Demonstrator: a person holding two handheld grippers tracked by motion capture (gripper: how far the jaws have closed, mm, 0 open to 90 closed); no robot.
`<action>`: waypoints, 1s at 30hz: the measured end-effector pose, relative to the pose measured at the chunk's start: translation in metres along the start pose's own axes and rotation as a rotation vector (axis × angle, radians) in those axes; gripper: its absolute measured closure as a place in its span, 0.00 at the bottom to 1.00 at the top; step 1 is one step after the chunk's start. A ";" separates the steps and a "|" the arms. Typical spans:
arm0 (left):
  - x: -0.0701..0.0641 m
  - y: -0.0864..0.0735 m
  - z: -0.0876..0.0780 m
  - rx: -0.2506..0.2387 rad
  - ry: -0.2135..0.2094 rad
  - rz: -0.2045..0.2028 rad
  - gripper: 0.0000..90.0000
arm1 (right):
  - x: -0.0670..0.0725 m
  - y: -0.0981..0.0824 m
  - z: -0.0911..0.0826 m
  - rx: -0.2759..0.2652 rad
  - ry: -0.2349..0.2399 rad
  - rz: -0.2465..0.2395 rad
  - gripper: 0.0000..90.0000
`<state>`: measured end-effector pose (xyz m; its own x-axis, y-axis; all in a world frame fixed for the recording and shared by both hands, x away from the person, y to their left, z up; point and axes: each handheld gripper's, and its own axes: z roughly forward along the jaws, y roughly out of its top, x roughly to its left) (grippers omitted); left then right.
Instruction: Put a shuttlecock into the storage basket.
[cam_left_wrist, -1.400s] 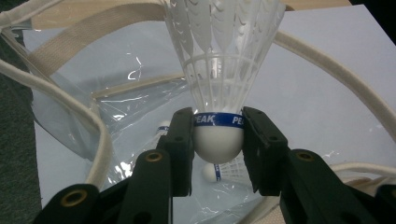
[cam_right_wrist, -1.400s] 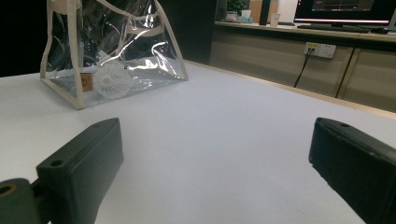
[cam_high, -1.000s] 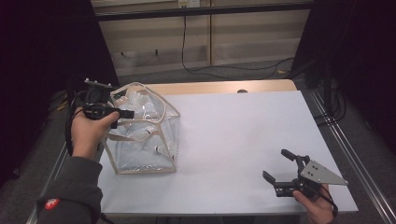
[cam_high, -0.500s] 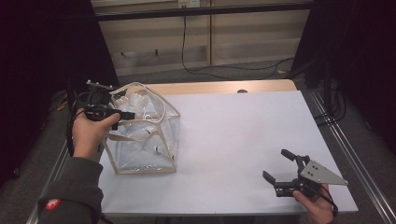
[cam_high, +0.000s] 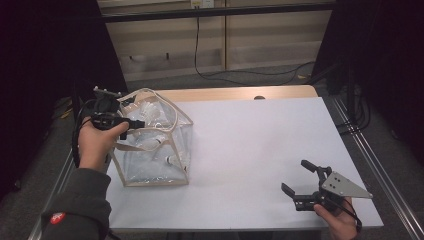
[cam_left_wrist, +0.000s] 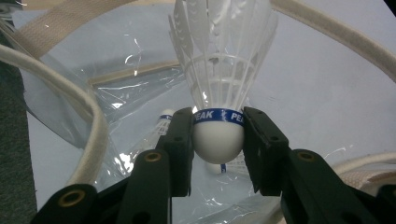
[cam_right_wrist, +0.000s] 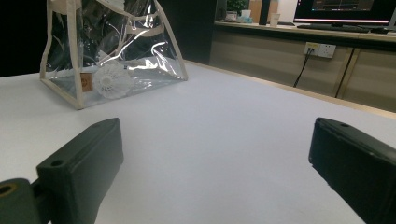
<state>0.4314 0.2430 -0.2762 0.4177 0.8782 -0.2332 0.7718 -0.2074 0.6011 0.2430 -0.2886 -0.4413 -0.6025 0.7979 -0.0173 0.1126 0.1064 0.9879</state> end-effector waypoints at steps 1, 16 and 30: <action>0.000 0.000 0.000 0.001 -0.004 0.001 0.70 | 0.000 0.000 0.000 0.000 0.000 0.001 0.03; -0.010 0.007 -0.009 -0.021 -0.045 0.022 0.50 | 0.000 0.000 0.000 0.002 0.000 0.004 0.03; -0.028 0.014 -0.019 -0.029 -0.108 0.073 0.36 | 0.000 0.000 0.000 0.000 -0.001 -0.001 0.03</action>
<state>0.4213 0.2240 -0.2464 0.5230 0.8091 -0.2680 0.7236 -0.2553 0.6413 0.2431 -0.2887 -0.4414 -0.6019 0.7983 -0.0179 0.1127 0.1072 0.9878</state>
